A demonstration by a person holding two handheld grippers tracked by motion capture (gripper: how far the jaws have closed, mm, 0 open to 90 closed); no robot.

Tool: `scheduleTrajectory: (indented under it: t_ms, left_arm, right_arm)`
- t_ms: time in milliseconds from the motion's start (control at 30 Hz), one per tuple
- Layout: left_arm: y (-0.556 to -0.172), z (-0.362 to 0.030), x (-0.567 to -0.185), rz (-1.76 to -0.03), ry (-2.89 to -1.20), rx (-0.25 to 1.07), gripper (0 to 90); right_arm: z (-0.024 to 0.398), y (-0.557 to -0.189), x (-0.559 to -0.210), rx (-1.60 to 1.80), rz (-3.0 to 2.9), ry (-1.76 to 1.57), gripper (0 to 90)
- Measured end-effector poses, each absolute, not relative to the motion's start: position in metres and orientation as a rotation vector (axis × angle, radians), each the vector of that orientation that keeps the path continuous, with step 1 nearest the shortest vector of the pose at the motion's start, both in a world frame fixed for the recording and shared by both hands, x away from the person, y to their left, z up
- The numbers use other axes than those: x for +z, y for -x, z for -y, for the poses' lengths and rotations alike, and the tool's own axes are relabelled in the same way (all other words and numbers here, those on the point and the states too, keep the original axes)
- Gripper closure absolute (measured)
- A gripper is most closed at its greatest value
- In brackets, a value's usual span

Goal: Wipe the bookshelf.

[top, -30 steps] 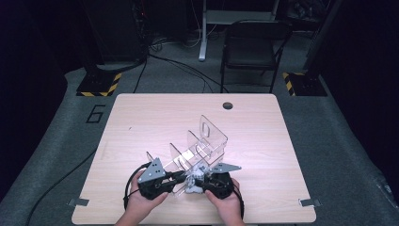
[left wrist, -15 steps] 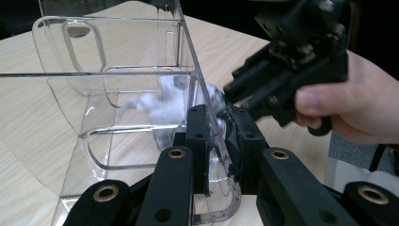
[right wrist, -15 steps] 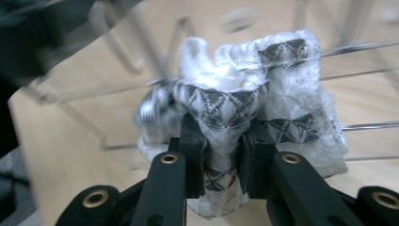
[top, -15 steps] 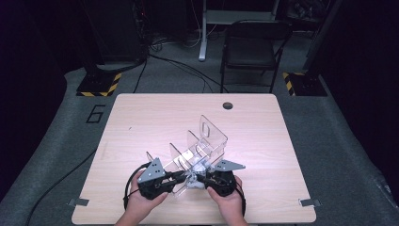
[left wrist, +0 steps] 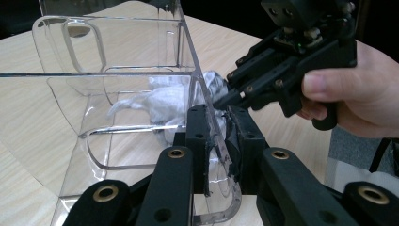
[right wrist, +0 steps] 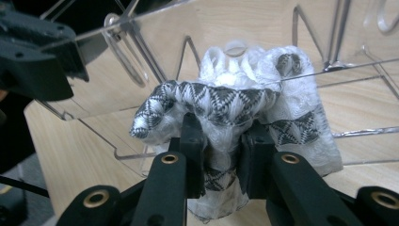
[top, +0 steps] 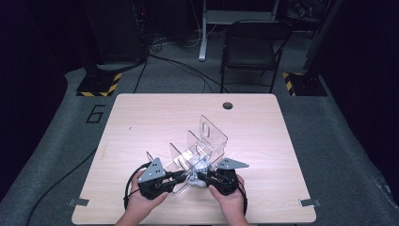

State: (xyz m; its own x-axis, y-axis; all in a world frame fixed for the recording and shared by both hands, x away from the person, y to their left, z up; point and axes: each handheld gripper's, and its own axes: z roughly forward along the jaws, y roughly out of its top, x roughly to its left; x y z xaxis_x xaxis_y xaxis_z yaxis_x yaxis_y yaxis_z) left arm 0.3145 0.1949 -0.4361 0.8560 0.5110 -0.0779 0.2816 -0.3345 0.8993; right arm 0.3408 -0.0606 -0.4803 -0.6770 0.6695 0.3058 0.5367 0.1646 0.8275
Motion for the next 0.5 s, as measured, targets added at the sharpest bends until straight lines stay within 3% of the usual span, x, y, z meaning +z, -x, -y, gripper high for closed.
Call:
scheduleTrajectory:
  t_ms: [200, 500]
  left_arm:
    - [-0.315, -0.195, -0.436, -0.589, -1.945, 0.267, 79.7]
    - [-0.32, -0.189, -0.435, -0.61, -1.947, 0.271, 80.7]
  right_arm:
    - [0.038, -0.321, -0.477, 1.53, -2.388, -1.032, 74.6]
    - [0.049, -0.327, -0.475, 1.548, -2.349, -1.092, 74.8]
